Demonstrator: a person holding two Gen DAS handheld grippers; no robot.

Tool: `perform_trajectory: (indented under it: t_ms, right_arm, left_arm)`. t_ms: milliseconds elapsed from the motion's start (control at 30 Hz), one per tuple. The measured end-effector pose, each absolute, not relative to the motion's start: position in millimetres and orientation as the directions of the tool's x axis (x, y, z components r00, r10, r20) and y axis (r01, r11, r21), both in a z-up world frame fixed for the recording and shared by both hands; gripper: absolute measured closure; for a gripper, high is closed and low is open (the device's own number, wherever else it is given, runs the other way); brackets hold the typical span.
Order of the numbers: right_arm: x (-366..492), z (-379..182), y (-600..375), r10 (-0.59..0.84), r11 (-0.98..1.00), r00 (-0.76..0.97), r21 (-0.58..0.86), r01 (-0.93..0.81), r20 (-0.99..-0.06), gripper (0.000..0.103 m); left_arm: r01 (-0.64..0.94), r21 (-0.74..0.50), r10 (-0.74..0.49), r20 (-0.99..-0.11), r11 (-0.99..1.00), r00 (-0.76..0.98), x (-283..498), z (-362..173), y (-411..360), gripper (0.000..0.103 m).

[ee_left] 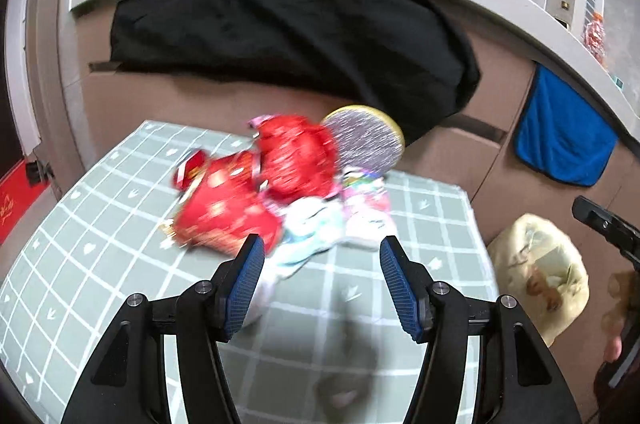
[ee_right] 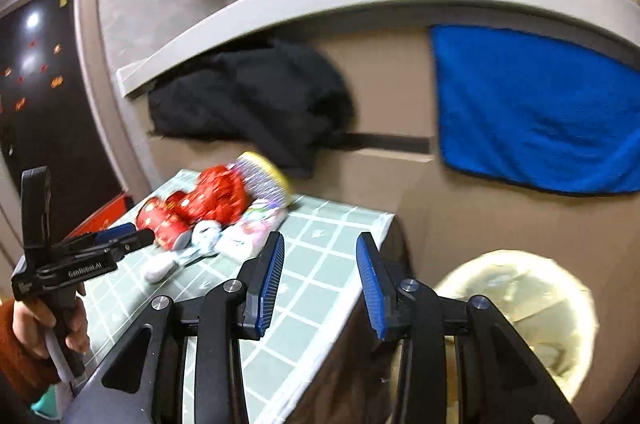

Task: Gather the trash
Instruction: 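Return both tools to the table and close the left tool on white tissue, then hold the white tissue in the left tool while the right tool grasps the pink tissue pack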

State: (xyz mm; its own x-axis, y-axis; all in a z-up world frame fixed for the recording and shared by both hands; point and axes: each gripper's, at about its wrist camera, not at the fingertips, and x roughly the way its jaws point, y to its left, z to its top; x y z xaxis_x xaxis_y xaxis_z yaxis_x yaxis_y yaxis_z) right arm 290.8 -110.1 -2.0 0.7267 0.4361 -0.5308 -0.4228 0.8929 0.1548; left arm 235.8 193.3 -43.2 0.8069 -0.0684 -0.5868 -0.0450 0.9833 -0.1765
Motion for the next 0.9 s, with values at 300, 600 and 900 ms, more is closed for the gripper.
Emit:
perform_trajectory:
  t_ms: [300, 600, 900]
  right_arm:
    - [292.3, -19.1, -69.5, 0.461, 0.87, 0.67, 0.149, -0.47, -0.582, 0.067]
    - [296.5, -24.0, -54.0, 0.464, 0.865, 0.659, 0.141, -0.482, -0.591, 0.067]
    - [330.8, -48.9, -15.0, 0.508, 0.838, 0.582, 0.209, -0.503, -0.635, 0.067]
  left_arm:
    - [-0.044, -0.133, -0.059, -0.684, 0.99, 0.727, 246.4, -86.3, 220.7, 0.043]
    - [-0.104, -0.145, -0.046, -0.77, 0.984, 0.636, 284.3, -116.0, 221.4, 0.073]
    - [-0.121, -0.252, -0.081, -0.665, 0.96, 0.743, 242.3, -73.4, 229.9, 0.078]
